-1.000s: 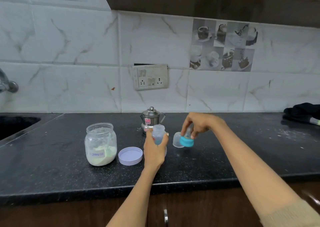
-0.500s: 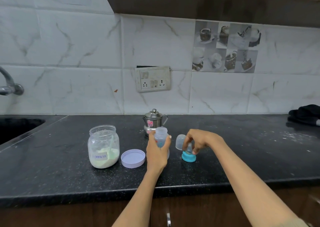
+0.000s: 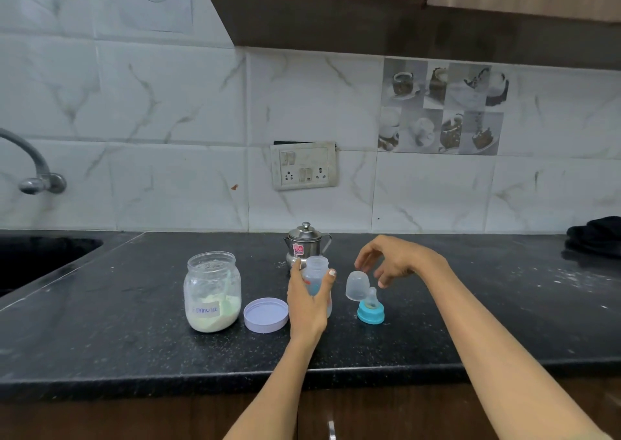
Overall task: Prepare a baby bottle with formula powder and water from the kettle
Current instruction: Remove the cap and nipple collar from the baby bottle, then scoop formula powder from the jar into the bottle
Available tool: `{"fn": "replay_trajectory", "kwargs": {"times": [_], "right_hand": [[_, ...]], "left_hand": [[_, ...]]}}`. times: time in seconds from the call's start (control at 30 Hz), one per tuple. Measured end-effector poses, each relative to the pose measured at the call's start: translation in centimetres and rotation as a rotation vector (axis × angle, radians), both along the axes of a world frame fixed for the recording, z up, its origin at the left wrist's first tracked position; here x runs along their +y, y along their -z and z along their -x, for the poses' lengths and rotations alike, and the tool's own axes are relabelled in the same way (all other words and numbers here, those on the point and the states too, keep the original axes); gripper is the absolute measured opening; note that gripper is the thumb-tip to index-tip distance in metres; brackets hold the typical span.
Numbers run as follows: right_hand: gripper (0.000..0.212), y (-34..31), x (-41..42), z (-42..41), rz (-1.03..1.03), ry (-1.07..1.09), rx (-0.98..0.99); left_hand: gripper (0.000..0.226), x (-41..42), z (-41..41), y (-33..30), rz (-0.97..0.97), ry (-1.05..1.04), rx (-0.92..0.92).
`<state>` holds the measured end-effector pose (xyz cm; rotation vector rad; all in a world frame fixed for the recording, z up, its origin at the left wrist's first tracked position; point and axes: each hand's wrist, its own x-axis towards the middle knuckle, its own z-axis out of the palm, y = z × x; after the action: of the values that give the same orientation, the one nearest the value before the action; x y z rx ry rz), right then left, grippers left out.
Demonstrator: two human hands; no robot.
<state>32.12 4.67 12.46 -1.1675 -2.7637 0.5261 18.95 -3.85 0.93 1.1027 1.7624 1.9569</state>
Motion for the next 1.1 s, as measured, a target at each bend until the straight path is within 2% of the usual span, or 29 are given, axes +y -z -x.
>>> {"fn": "replay_trajectory", "kwargs": {"times": [0.1, 0.23, 0.4, 0.53, 0.67, 0.8, 0.87, 0.93, 1.1], "right_hand": [[0.053, -1.3, -1.0, 0.3, -0.011, -0.009, 0.027], [0.052, -2.9, -2.1, 1.6, -0.036, -0.053, 0.058], [0.05, -4.2, -4.4, 5.7, -0.045, -0.153, 0.075], [0.046, -5.0, -6.6, 10.1, -0.051, -0.253, 0.087], [0.037, -5.2, -9.3, 14.6, -0.046, -0.356, 0.143], [0.022, -4.2, -11.2, 18.6, -0.119, -0.385, 0.095], [0.019, -3.4, -11.7, 20.2, -0.211, -0.355, 0.059], [0.02, -2.6, -11.9, 21.5, -0.289, -0.326, 0.002], [0.025, -2.2, -13.0, 23.0, -0.443, -0.294, -0.269]], "left_hand": [[0.084, -0.7, -0.5, -0.5, -0.033, -0.066, 0.006], [0.075, -3.0, -1.1, -0.8, -0.141, -0.173, 0.164], [0.068, -7.2, 2.3, -2.0, -0.251, -0.485, 0.328], [0.089, -10.4, 7.1, -2.5, -0.147, -0.666, 0.32], [0.119, -12.4, 10.3, -1.5, 0.074, -0.591, 0.262], [0.142, -12.8, 11.9, -0.2, 0.308, -0.378, 0.208], [0.145, -12.4, 12.2, 0.4, 0.357, -0.266, 0.189], [0.137, -12.1, 12.6, 0.7, 0.349, -0.223, 0.187], [0.09, -12.0, 13.5, 0.9, 0.294, -0.23, 0.203]]}}
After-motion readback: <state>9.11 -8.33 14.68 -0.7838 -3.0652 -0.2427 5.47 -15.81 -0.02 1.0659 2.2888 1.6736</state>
